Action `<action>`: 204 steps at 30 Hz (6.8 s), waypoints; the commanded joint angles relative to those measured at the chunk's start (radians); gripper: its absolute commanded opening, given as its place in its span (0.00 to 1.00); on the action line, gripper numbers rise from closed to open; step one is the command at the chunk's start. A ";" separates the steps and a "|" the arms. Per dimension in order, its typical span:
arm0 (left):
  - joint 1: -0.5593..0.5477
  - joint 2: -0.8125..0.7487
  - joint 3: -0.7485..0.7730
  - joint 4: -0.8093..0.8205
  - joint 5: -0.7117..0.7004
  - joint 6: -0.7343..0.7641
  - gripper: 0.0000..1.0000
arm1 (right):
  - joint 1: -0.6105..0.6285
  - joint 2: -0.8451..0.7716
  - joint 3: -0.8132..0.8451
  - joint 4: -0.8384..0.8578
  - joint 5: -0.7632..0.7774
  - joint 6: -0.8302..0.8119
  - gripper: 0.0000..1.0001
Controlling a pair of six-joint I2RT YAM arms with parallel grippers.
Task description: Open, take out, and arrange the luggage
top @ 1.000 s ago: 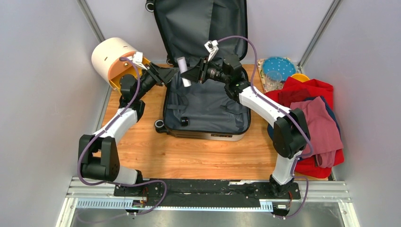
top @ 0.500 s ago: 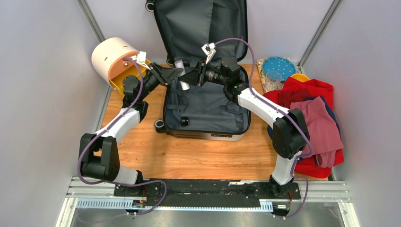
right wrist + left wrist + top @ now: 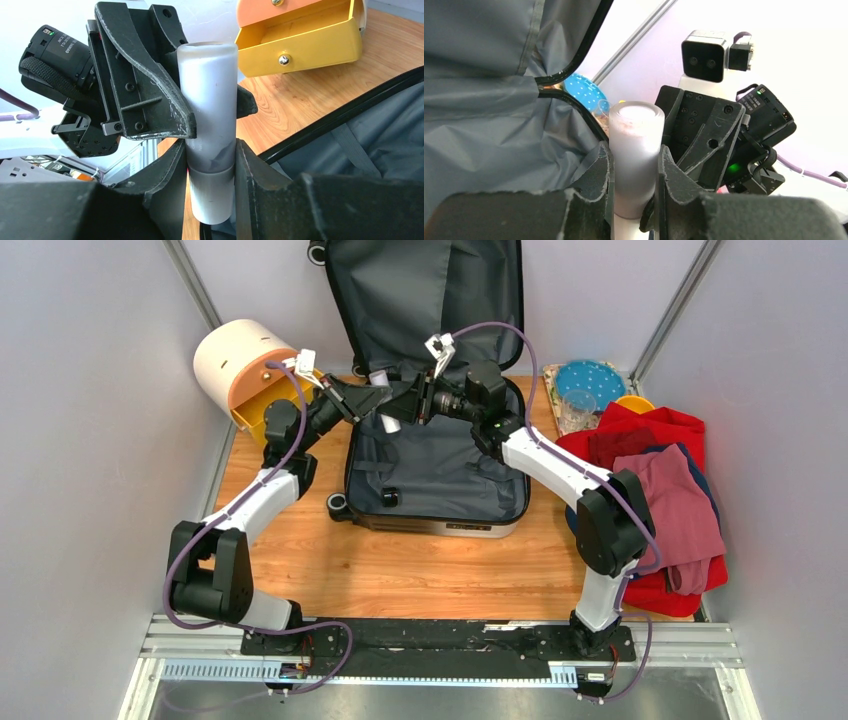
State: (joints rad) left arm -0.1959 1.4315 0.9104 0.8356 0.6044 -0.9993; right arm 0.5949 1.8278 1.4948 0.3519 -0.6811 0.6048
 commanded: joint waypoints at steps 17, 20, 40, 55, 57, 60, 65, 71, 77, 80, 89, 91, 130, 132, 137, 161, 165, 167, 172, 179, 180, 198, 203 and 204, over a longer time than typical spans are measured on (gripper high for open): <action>0.256 0.021 0.413 -0.915 -0.212 1.212 0.00 | -0.164 -0.196 -0.031 -0.289 0.000 -0.293 0.70; 0.263 0.046 0.424 -0.903 -0.261 1.344 0.00 | -0.170 -0.190 -0.034 -0.291 -0.009 -0.292 0.70; 0.291 0.239 0.565 -0.905 -0.258 1.643 0.03 | -0.190 -0.211 -0.061 -0.312 -0.035 -0.309 0.70; 0.334 0.325 0.637 -0.945 -0.238 1.745 0.09 | -0.196 -0.197 -0.051 -0.320 -0.034 -0.313 0.70; 0.342 0.334 0.633 -0.941 -0.227 1.749 0.10 | -0.195 -0.197 -0.053 -0.320 -0.032 -0.313 0.70; 0.351 0.339 0.621 -0.938 -0.221 1.752 0.14 | -0.195 -0.197 -0.053 -0.323 -0.032 -0.316 0.70; 0.351 0.333 0.624 -0.941 -0.219 1.707 0.36 | -0.195 -0.191 -0.048 -0.323 -0.038 -0.315 0.71; 0.351 0.303 0.637 -0.963 -0.184 1.664 0.53 | -0.195 -0.179 -0.042 -0.315 -0.043 -0.306 0.71; 0.357 0.264 0.654 -0.993 -0.172 1.633 0.52 | -0.196 -0.174 -0.044 -0.301 -0.046 -0.289 0.71; 0.357 0.233 0.663 -1.065 -0.109 1.596 0.36 | -0.196 -0.174 -0.044 -0.301 -0.046 -0.289 0.71; 0.357 0.213 0.579 -1.226 -0.057 1.371 0.17 | -0.196 -0.174 -0.045 -0.306 -0.043 -0.293 0.71; 0.355 0.228 0.578 -1.242 -0.078 1.322 0.14 | -0.196 -0.171 -0.044 -0.304 -0.041 -0.293 0.71; 0.377 0.419 0.523 -0.906 -0.209 1.608 0.43 | -0.216 -0.199 -0.071 -0.343 -0.031 -0.338 0.72; 0.389 0.374 0.475 -0.937 -0.046 1.705 0.48 | -0.219 -0.202 -0.076 -0.343 -0.032 -0.339 0.72; 0.414 0.314 0.450 -1.217 0.103 2.110 0.73 | -0.221 -0.200 -0.077 -0.343 -0.041 -0.338 0.72; 0.518 0.469 0.018 -0.287 0.270 2.799 0.66 | -0.221 -0.196 -0.085 -0.381 -0.054 -0.352 0.72; 0.516 0.532 0.041 -0.191 0.258 2.792 0.66 | -0.222 -0.188 -0.080 -0.395 -0.049 -0.359 0.72; 0.516 0.549 0.047 -0.182 0.242 2.800 0.66 | -0.221 -0.188 -0.080 -0.401 -0.049 -0.364 0.72; 0.518 0.606 0.064 -0.130 0.203 2.797 0.66 | -0.222 -0.183 -0.076 -0.412 -0.044 -0.373 0.72; 0.521 0.699 0.099 0.014 0.150 2.750 0.65 | -0.224 -0.167 -0.064 -0.415 -0.051 -0.364 0.72; 0.521 0.714 0.117 0.014 0.152 2.753 0.65 | -0.222 -0.164 -0.062 -0.416 -0.051 -0.364 0.72; 0.520 0.762 0.177 -0.003 0.196 2.788 0.24 | -0.222 -0.116 -0.004 -0.453 -0.074 -0.362 0.73; 0.501 0.704 0.087 0.008 0.224 2.794 0.07 | -0.222 -0.108 0.001 -0.449 -0.080 -0.355 0.73; 0.497 0.695 0.072 0.016 0.228 2.793 0.07 | -0.222 -0.108 -0.001 -0.449 -0.083 -0.355 0.73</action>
State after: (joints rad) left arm 0.3145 2.2024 1.0561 0.8459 0.7731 1.7760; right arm 0.3763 1.7145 1.4544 -0.1135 -0.7410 0.2535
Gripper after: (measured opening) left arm 0.144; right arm 0.733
